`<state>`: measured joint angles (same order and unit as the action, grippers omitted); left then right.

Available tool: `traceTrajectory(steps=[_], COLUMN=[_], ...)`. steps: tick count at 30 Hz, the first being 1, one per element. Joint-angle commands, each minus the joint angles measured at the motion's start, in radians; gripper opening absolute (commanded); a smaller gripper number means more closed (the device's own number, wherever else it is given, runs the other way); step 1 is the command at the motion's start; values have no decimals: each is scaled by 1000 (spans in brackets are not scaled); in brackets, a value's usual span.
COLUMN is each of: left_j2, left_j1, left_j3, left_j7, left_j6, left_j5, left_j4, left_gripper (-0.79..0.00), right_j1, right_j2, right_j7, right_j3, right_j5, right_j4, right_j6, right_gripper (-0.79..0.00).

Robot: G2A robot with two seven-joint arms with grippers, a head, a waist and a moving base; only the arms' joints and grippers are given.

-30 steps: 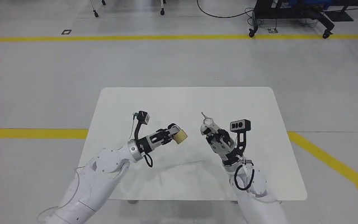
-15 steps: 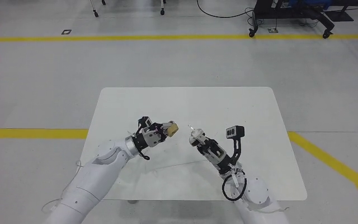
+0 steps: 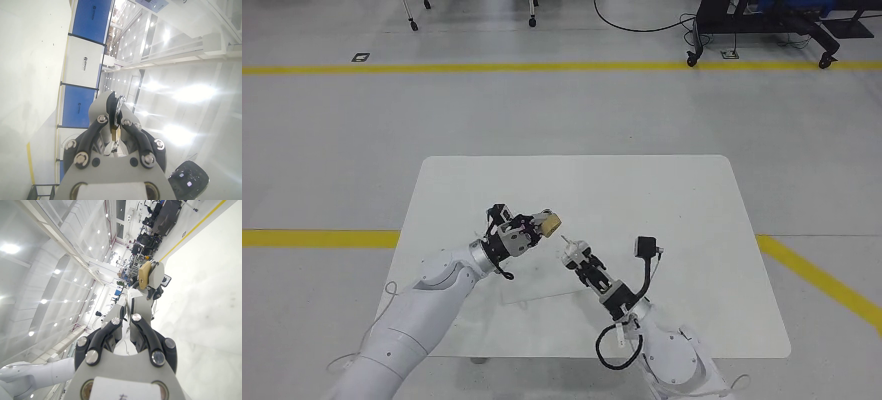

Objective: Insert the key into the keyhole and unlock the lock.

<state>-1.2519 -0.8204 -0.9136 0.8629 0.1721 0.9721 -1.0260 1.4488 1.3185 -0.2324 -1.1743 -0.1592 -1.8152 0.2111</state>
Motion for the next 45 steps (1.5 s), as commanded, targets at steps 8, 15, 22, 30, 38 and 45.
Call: traceTrajectory(steps=[8,15,22,30,38,45], left_j2=[-4,-2,-2,-1,-7,-17], left_j1=[-26,-43,-43,-59,-97,-97], left_j3=[-36,-57,-57,-58,-63,-70], left_j7=[-28,-90,-90,-151,-237,-258], left_j6=[120,154,154,165,78,68], left_j5=[-69,-138,-138,-197,-221,-227], left_j4=[-15,-45,-45,-74,-152,-148], left_gripper=[-785,-785,-785,-785,-785,-785], right_j1=[-13,-26,-26,-20,7,-14], right_j2=[4,8,8,8,11,17], right_j7=[13,4,4,31,83,79], right_j3=[-1,0,0,-3,26,67], right_j5=[44,104,104,95,13,-10], right_j4=[8,9,9,8,-32,-32], right_j6=[-82,-88,-88,-99,-119,-152], right_gripper=[-785,-785,-785,-785,-785,-785])
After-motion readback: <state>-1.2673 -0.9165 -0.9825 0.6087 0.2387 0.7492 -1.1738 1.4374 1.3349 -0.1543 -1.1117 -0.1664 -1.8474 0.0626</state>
